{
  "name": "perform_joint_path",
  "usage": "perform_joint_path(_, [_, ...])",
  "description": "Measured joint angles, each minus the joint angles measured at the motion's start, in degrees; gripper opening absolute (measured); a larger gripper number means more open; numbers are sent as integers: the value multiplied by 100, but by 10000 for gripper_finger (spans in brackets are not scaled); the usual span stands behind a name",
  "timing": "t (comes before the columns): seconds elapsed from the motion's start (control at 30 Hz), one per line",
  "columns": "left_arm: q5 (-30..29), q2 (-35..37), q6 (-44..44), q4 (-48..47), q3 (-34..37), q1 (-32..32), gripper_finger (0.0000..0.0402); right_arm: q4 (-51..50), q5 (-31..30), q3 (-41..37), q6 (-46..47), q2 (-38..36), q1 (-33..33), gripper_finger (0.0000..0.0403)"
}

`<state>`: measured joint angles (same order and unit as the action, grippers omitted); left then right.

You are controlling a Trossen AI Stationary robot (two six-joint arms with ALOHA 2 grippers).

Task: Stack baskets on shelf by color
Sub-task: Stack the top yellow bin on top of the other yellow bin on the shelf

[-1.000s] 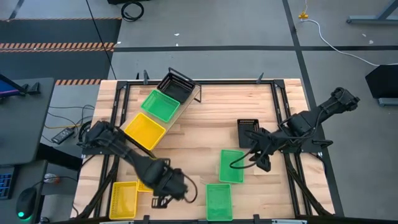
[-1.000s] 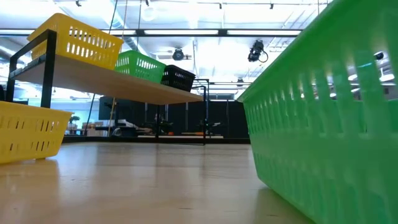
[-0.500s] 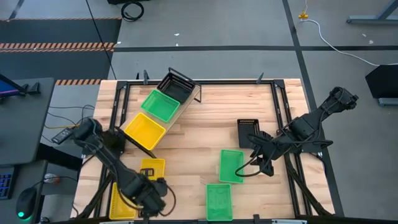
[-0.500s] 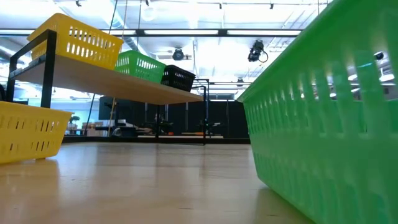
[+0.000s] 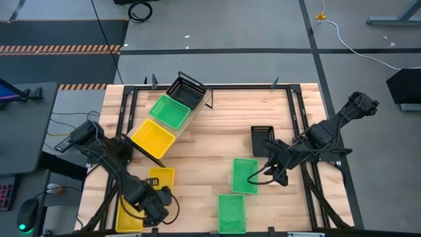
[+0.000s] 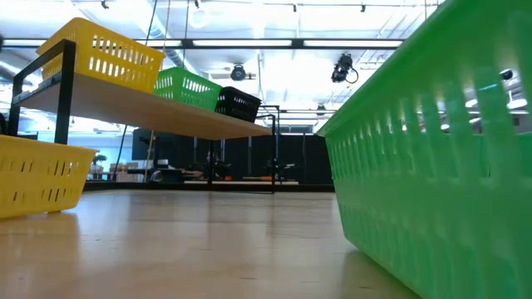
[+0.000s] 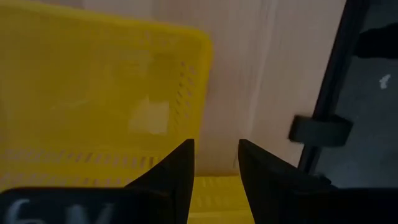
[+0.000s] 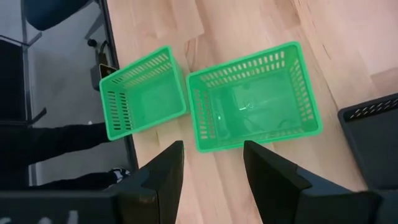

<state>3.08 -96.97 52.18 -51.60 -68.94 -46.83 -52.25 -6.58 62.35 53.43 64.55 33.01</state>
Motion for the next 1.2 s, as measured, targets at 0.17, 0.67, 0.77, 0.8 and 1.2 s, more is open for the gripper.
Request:
perform_joint_path(0.17, [-14,2,11,154,256,-105,130,0,-136,0,0,4,0,174])
perform_joint_path(0.67, [-524,0,-334,541,735,74,130,2,-128,0,61,4,-17,174])
perform_joint_path(0.77, [-705,-2,-334,593,733,164,126,4,-128,0,59,4,-17,174])
perform_joint_path(0.8, [-709,-4,-332,634,733,201,119,2,-128,0,57,4,-17,174])
perform_joint_path(1.2, [-987,-11,-310,199,-349,399,13,-4,-251,0,-145,4,-17,174])
